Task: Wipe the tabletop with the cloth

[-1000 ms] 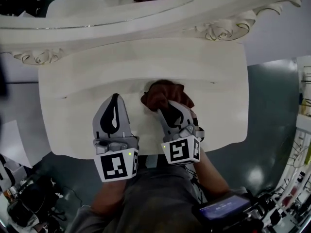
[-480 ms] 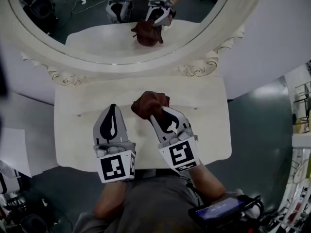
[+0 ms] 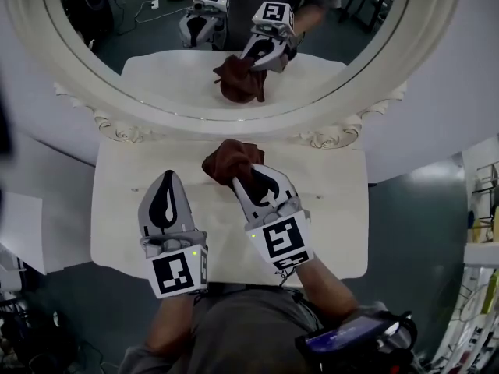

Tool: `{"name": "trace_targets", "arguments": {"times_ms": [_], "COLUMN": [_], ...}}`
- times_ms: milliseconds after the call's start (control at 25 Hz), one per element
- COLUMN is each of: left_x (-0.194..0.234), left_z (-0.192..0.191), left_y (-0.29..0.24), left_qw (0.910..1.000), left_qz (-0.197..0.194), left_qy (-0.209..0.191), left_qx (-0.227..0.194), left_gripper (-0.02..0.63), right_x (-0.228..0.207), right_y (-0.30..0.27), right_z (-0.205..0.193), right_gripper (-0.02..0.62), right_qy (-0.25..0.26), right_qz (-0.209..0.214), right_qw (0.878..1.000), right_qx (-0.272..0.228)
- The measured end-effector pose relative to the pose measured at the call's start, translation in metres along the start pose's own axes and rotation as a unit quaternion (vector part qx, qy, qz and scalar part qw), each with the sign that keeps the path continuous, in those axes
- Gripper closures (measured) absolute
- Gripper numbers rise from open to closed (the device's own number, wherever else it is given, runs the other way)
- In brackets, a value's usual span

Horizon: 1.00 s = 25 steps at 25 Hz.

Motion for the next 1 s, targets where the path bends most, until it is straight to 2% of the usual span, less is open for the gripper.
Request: {"name": "trace_targets", "arguments": {"times_ms": [240, 440, 600, 1000], "left_x": [0.000, -0.006, -0.013, -0.025], "left_z": [-0.009, -0.043, -0.054, -0.065], "left_y": [-0.024, -0.037, -0.048, -0.052], "left_qw": [0.9992, 0.9968, 0.9956, 0.9944], "left_qz": [0.002, -0.004, -0.013, -0.023], "left_qy": [0.015, 0.031, 0.036, 0.040], "left_qx": [0.036, 0.073, 0.086, 0.095], "left_gripper": [0.592, 0.592, 0.592, 0.592], "right_x": [-0.008, -0.010, -0.012, -0.012], "right_y": [-0.038, -0.066, -0.080, -0.082], "right_z": [-0.012, -0.046, -0.063, -0.073], "right_gripper": [0.509, 0.509, 0.509, 0.514], "right_qy": [-0.003, 0.003, 0.020, 0.030], "right_qz": [0.027, 0.035, 0.042, 0.043], "right_qw": [0.999, 0.994, 0.988, 0.984], "right_qx": [0.046, 0.106, 0.146, 0.168]}}
Point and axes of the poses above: the fingertips, and each gripper's own axes: y backward along the fingers, x to its left, z out of its top, the point moved 3 cm from there along y, backward along the fingers, and after that the axes turned 11 degrees about -z, right-handed, at the moved point
